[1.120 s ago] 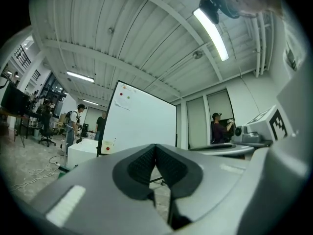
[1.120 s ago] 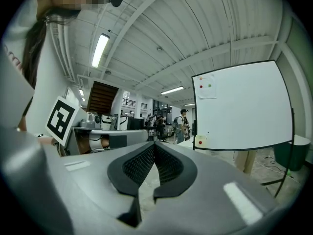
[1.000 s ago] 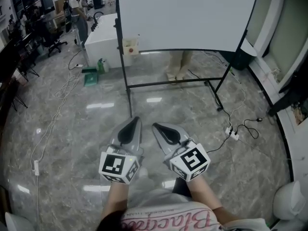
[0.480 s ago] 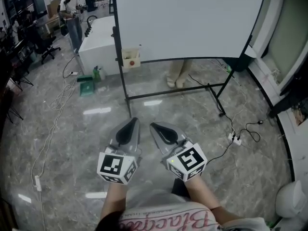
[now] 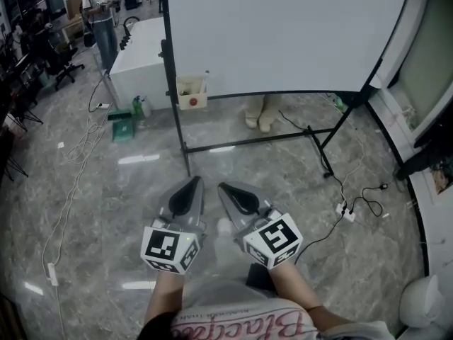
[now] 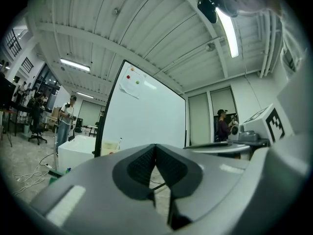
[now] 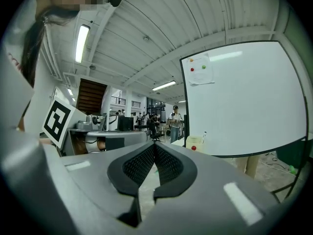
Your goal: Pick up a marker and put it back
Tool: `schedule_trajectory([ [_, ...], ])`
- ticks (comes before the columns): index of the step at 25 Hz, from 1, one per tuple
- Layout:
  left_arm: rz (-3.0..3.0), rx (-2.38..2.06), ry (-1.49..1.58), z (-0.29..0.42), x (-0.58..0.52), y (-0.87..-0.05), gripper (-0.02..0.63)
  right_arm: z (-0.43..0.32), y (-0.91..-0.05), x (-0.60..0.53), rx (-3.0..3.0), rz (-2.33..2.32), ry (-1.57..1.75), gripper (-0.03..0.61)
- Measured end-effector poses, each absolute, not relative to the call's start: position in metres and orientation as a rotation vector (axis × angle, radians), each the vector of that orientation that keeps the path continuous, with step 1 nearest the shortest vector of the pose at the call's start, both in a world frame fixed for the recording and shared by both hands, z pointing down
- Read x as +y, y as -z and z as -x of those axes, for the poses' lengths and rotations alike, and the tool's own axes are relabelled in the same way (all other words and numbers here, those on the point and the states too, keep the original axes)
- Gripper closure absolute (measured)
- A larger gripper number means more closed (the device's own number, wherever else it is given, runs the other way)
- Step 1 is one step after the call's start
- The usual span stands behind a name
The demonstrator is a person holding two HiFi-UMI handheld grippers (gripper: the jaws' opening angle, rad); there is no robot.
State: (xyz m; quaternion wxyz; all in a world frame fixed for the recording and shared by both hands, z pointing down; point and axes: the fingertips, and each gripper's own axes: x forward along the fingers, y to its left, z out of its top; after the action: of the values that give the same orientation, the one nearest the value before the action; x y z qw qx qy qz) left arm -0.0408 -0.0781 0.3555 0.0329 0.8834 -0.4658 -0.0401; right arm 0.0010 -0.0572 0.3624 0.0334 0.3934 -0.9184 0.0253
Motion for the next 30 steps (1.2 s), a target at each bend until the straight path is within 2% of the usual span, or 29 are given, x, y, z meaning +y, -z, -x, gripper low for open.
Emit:
schedule_trajectory([
  [15,-2.718,-1.524,0.123,0.032,-0.250,-0.345,0.614,-0.011,-0.356,-0.240,-2.855,-1.165,-0.064,0.577],
  [24,-2.668,-1.597,0.109,0.035,-0.313,-0.356,0.614,-0.013,-0.376,-0.328,-2.842,-1.131,-0.115,0.577],
  [30,-2.629,-1.622,0.100,0.049,-0.339,-0.365,0.614,-0.003,-0.396,-0.372,-2.845,-1.115,-0.241,0.535],
])
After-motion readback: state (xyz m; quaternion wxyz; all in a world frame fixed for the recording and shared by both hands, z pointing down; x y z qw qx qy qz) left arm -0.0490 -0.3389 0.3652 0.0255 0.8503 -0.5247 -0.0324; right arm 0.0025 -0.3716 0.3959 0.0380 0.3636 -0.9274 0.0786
